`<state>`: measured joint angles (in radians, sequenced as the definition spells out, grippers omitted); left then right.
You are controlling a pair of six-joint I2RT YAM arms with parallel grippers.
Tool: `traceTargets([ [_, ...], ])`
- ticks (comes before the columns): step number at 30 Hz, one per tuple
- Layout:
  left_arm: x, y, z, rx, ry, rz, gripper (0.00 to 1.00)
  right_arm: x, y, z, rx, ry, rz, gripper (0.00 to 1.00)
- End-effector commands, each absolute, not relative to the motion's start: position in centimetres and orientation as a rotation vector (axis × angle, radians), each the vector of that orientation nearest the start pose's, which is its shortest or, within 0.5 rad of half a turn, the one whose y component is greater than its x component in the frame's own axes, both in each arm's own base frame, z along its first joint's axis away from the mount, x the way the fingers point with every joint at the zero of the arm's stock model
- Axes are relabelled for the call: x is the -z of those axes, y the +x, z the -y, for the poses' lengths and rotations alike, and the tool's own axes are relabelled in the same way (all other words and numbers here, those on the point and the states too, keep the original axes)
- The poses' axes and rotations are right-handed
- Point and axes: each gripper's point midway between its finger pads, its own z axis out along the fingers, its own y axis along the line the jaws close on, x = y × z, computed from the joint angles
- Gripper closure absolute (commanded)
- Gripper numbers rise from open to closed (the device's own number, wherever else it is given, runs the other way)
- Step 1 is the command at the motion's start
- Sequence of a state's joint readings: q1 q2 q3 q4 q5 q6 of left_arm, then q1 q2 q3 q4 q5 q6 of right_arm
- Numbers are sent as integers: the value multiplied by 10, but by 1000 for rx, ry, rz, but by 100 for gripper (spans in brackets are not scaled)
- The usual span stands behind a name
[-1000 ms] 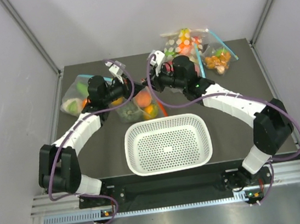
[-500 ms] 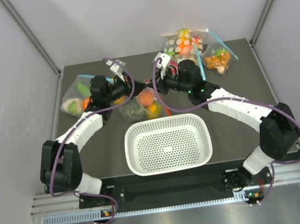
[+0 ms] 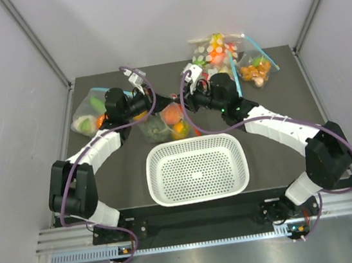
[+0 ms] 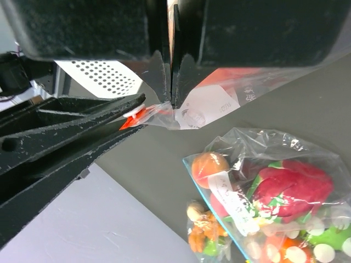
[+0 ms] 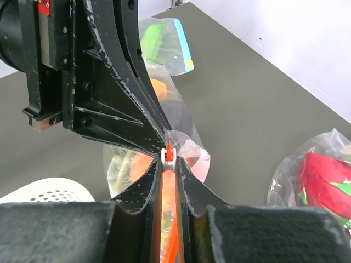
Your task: Open the zip-top bag and remove the fake food
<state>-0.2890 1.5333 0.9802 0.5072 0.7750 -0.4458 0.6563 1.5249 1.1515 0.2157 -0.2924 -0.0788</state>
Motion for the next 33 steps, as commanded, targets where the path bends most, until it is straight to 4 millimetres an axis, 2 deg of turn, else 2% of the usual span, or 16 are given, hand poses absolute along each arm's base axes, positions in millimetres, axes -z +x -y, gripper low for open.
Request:
traceTargets([
  [1,-303,393,240,1162,541,-1481,100,-274,365,-318,-621,-805,-1553,100],
  [6,-299,382,246,1229,616,-1484,100,-281,371,-314,-612,-793,-1536,100],
  [11,-296,369,250,1282,684,-1474,100,-297,377,-314,-635,-811,-1500,100],
  [20,-305,359,255,1371,736,-1435,100,-295,359,-335,-803,-901,-1436,100],
  [22,-305,358,254,1379,738,-1439,93,-295,357,-336,-812,-908,-1431,100],
  [23,-304,357,254,1375,737,-1443,81,-296,356,-336,-812,-910,-1428,100],
  [27,-309,360,249,1298,748,-1432,58,-300,353,-335,-811,-928,-1416,100],
  [30,-314,361,247,1290,753,-1421,49,-301,349,-335,-822,-945,-1409,100],
  [33,-319,365,249,1300,762,-1407,46,-298,348,-335,-829,-954,-1412,100],
])
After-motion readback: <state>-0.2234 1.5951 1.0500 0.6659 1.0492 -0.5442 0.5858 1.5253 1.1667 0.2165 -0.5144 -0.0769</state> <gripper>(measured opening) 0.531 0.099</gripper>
